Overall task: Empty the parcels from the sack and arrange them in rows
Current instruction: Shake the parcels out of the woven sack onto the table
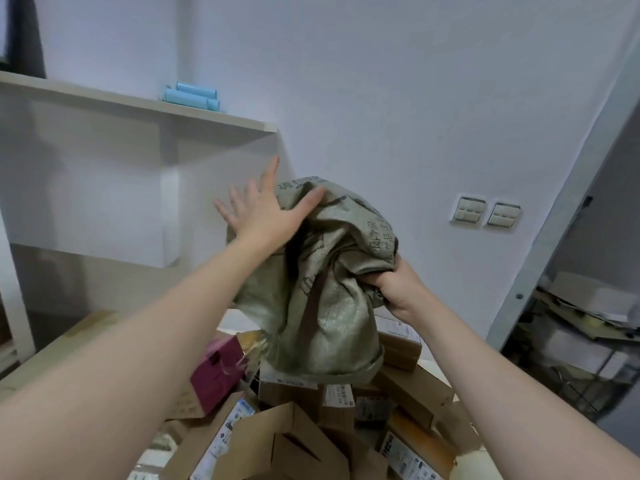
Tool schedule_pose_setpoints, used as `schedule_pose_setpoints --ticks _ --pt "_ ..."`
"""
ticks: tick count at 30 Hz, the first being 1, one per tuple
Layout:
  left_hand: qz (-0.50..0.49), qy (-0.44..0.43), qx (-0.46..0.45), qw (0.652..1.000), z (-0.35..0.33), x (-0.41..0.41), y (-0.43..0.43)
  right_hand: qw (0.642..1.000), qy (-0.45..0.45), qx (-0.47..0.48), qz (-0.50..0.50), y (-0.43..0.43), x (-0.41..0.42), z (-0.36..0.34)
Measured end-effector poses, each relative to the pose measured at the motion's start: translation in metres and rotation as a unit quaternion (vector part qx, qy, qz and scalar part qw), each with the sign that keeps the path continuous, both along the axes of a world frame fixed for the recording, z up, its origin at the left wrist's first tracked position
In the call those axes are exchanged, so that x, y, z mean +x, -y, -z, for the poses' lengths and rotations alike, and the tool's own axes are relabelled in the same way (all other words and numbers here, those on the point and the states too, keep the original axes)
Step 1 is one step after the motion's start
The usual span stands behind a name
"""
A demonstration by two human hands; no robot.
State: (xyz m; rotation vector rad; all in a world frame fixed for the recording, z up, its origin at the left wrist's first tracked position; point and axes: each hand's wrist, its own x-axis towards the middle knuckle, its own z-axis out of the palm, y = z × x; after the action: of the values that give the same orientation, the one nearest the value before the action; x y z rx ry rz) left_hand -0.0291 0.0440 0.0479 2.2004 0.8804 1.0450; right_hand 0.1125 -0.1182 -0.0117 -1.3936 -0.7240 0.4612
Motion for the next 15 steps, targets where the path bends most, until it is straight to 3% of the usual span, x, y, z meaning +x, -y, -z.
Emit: schedule_pose_setpoints --ticks 3,6,8,11,15 --pt "0.16 -0.03 -0.164 0.973 0.012 -0.009 -0.005 0.998 -0.042 0.045 0.016 0.002 -0.003 -0.004" --pt "0.263 -0.042 -0.226 0.937 0.036 -0.011 0.016 0.989 -0.098 0.102 0.042 0.0 -0.015 -0.01" --pt "0.307 0.0 -0.252 0.917 0.048 -0.006 0.028 0.979 -0.155 0.124 0.043 -0.003 -0.023 -0.011" --pt "0.275 0.08 -0.256 0.923 0.055 0.002 0.042 0.984 -0.17 0.034 0.048 -0.008 -0.037 -0.01" --pt "0.216 0.147 -0.287 0.922 0.059 0.006 0.042 0.982 -0.179 -0.057 -0.021 -0.01 -0.048 0.001"
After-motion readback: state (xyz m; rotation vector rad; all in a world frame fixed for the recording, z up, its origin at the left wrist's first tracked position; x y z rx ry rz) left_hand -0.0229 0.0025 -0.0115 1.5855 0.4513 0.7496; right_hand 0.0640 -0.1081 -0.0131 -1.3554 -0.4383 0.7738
